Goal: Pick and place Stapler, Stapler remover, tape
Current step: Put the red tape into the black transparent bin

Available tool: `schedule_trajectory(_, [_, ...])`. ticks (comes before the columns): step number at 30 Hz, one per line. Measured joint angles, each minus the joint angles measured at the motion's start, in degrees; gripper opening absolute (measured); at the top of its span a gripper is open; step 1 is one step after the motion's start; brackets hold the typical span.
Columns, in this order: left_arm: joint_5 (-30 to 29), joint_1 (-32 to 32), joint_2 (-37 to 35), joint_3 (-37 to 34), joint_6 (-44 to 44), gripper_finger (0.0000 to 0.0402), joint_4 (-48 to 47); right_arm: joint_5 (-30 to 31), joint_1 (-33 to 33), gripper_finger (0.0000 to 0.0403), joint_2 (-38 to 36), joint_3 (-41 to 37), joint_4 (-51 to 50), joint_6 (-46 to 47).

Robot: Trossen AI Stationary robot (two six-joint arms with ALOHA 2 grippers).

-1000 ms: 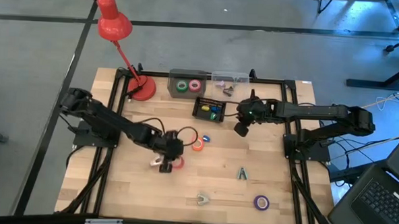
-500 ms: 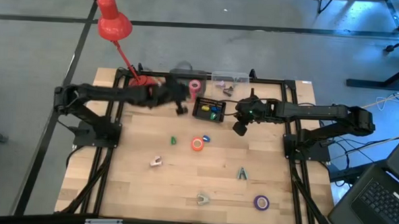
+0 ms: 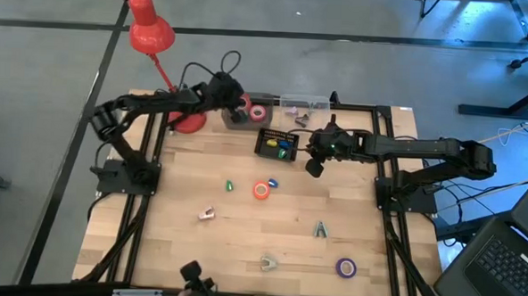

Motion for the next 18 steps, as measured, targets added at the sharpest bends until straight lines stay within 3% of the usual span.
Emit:
schedule_trajectory(10, [1.2,0.0,11.4,-0.1,0.2,0.0033,7.4,0.0,0.0,0.0063,0.0,0.0,0.1,-0.4])
schedule_trajectory(18, [4.4,0.1,13.0,0.1,0.6,0.0039,9.6,0.0,0.0,0.0063,0.0,0.0,0.2,-1.4])
